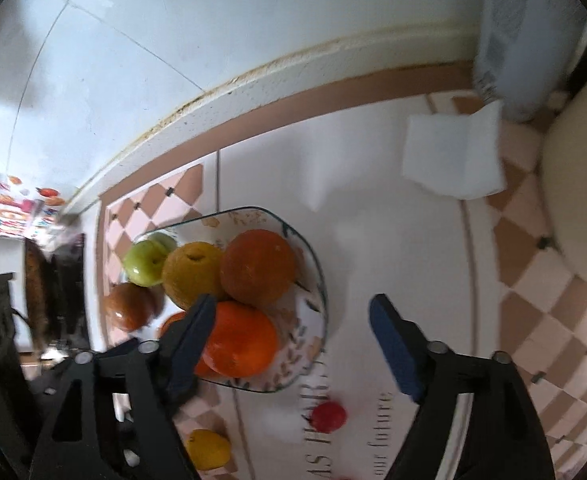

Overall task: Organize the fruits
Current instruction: 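Release the orange and persimmon onto the plate with both tools, then lift both tools away from the plate toward the loose fruits, then grasp the green apple with the left tool while the right tool grasps the lemon, then carry the green apple and lemon onto the plate and open both tools, then lift both tools away from the plate toward the red tomatoes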

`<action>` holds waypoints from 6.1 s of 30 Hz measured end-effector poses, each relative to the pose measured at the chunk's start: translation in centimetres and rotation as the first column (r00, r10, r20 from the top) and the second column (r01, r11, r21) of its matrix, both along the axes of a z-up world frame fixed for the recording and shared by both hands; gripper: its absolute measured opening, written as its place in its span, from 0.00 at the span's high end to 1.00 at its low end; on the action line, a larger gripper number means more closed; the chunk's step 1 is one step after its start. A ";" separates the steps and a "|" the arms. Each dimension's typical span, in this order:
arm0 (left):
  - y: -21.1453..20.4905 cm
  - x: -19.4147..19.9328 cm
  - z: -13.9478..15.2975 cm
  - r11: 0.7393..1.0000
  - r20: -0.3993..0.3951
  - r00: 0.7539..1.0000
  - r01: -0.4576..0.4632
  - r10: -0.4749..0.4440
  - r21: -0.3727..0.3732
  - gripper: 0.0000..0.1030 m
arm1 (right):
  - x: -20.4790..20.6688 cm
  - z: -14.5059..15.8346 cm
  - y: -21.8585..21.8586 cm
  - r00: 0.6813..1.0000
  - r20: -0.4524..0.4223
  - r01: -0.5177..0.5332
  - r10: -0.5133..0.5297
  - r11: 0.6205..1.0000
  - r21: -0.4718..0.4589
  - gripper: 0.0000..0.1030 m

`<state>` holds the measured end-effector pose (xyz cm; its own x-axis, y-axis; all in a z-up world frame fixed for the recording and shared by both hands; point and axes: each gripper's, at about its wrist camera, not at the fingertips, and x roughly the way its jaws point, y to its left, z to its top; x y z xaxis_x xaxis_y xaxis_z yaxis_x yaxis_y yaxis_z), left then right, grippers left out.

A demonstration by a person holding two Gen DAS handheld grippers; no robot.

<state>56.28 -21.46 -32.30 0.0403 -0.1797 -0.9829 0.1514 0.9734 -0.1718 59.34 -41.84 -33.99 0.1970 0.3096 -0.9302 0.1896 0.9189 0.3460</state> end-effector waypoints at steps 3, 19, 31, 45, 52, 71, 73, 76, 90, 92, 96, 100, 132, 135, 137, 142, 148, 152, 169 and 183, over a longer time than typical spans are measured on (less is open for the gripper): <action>2.2 -0.7 0.2 0.999 0.026 0.999 -0.020 0.019 0.036 0.15 | -1.2 0.6 0.6 1.000 0.008 -0.004 0.005 0.997 -0.075 0.18; 9.1 -5.7 4.6 0.987 0.196 0.979 -0.085 0.058 0.134 0.15 | -9.5 5.7 7.0 0.992 0.112 -0.032 0.062 0.968 -0.250 0.09; 9.5 -11.7 11.2 0.996 0.346 0.938 -0.048 0.018 0.078 0.15 | -16.7 11.9 9.0 0.972 0.232 0.029 0.035 0.963 -0.269 0.09; 10.5 -17.1 15.8 0.997 0.447 0.894 -0.065 0.037 0.048 0.15 | -23.3 19.2 9.9 0.931 0.364 0.094 0.018 0.953 -0.287 0.09; 10.6 -18.7 17.4 0.995 0.509 0.860 -0.079 0.036 0.063 0.15 | -25.1 20.8 10.7 0.916 0.400 0.105 0.021 0.951 -0.291 0.09; 16.0 -15.1 9.4 0.949 0.342 0.930 -0.224 0.138 0.224 0.09 | -20.5 5.3 14.2 0.990 0.100 -0.091 0.097 0.994 -0.062 0.09; 17.4 -14.4 7.8 0.937 0.299 0.939 -0.249 0.171 0.246 0.09 | -19.5 2.0 15.7 0.990 0.051 -0.127 0.130 0.991 -0.041 0.09; 18.7 -13.7 6.0 0.930 0.249 0.947 -0.267 0.204 0.252 0.09 | -18.5 -1.5 17.2 0.989 0.005 -0.144 0.144 0.989 -0.014 0.10; 15.5 -6.0 -3.3 0.970 -0.115 0.965 -0.224 0.234 0.094 0.09 | -17.3 -5.8 17.4 0.982 -0.046 -0.185 0.184 0.982 -0.026 0.40; 14.9 -5.1 -5.0 0.972 -0.164 0.960 -0.216 0.229 0.090 0.09 | -17.5 -5.5 16.1 0.985 -0.050 -0.169 0.167 0.985 -0.036 0.40; 13.8 -3.9 -6.8 0.977 -0.165 0.965 -0.189 0.202 0.095 0.14 | -17.9 -5.4 13.6 0.989 -0.062 -0.133 0.130 0.990 -0.044 0.40; 13.2 -3.5 -7.2 0.981 -0.144 0.971 -0.184 0.191 0.058 0.47 | -17.9 -5.7 11.8 0.993 -0.073 -0.097 0.094 0.994 -0.042 0.39; 12.5 -4.7 -0.7 0.904 -0.179 0.933 -0.349 0.312 -0.246 0.47 | -11.7 -0.7 8.7 0.998 0.057 -0.039 0.031 0.989 0.144 0.40; 13.1 -3.3 -1.0 0.848 -0.216 0.895 -0.441 0.391 -0.293 0.47 | -7.7 0.8 9.7 0.993 0.089 -0.087 0.072 0.980 0.178 0.40; 13.9 -2.8 -1.3 0.821 -0.224 0.875 -0.482 0.430 -0.305 0.47 | -5.0 1.5 10.6 0.989 0.104 -0.124 0.107 0.977 0.176 0.40; 14.9 -2.2 -3.4 0.735 -0.299 0.805 -0.591 0.512 -0.332 0.47 | 0.4 1.4 12.7 0.981 0.077 -0.191 0.179 0.963 0.192 0.40; 14.9 -2.2 -4.9 0.705 -0.298 0.768 -0.639 0.566 -0.308 0.47 | 4.1 -1.1 14.8 0.971 -0.026 -0.221 0.236 0.938 0.266 0.39; 14.7 -1.9 -5.2 0.717 -0.300 0.771 -0.634 0.561 -0.290 0.47 | 4.7 -2.3 15.3 0.970 -0.073 -0.207 0.233 0.944 0.259 0.31; 14.2 -1.6 -1.1 0.941 0.004 0.942 -0.336 0.337 -0.043 0.15 | 1.3 2.2 11.7 0.988 0.029 -0.151 0.154 0.985 -0.086 0.13; 13.5 -5.4 1.1 0.976 0.154 0.976 -0.174 0.153 0.133 0.15 | -7.7 3.2 10.3 0.995 0.054 -0.071 0.087 0.968 -0.240 0.13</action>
<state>50.91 -7.92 -31.22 0.1981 -0.0151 -0.9801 0.0007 0.9999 -0.0152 51.61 -31.58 -30.82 0.2423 0.0985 -0.9652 0.0978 0.9873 0.1253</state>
